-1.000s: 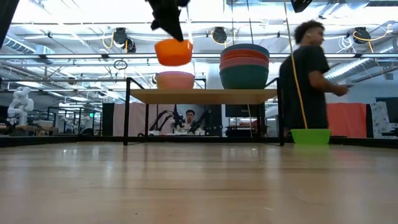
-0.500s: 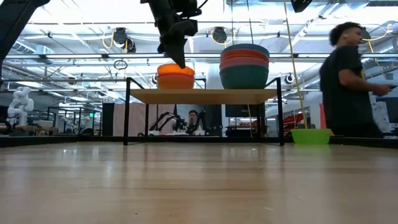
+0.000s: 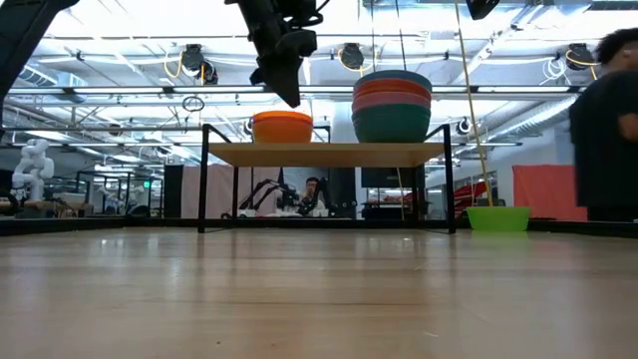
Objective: Place and stack bowls onto a shelf
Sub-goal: Stack the transparent orange bowl on top of the transparent violet bowl on the shelf, then stack the transparent green bowl on top of the transparent orange bowl on the shelf
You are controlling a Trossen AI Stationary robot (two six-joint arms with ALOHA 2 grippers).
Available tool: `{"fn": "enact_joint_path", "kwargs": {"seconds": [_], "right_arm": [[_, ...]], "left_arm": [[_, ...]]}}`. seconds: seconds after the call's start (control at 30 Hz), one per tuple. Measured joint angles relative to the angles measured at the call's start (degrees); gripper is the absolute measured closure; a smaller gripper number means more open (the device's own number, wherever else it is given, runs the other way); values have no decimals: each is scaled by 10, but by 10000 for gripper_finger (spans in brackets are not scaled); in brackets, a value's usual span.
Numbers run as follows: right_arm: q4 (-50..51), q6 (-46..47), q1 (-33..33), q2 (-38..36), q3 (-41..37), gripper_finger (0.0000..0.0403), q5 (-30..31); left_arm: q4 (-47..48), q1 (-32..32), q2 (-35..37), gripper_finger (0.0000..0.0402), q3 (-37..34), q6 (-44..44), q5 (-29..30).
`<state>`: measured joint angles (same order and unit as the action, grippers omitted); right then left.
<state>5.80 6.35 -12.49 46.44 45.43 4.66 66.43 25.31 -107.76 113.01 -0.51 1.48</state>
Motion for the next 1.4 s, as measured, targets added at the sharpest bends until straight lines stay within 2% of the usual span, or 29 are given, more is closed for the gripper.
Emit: {"fn": "enact_joint_path", "kwargs": {"seconds": [0.13,0.2,0.37,0.5,0.67,0.83,1.0,1.07,1.27,1.4], "right_arm": [[1,-8,0,0,0,298,2],[10,-24,0,-1,0,298,28],[93,-28,1,-16,0,298,174],[185,71,13,-38,0,298,283],[253,111,66,-59,0,298,322],[246,95,147,-76,0,298,373],[242,58,256,-85,0,298,372],[242,42,303,-85,0,298,352],[262,21,451,-64,0,298,210],[289,44,543,-26,0,298,105]], "left_arm": [[8,-3,18,336,0,0,0],[10,-5,28,335,0,-1,0],[10,-20,58,335,0,-28,0],[11,-41,91,335,0,-57,0],[10,-78,127,334,0,-60,-1],[10,-105,150,334,0,-75,0],[11,-124,153,334,0,-88,-1],[11,-129,152,334,0,-89,0],[11,-139,152,334,0,-89,0],[11,-140,152,334,0,-92,0]]}}
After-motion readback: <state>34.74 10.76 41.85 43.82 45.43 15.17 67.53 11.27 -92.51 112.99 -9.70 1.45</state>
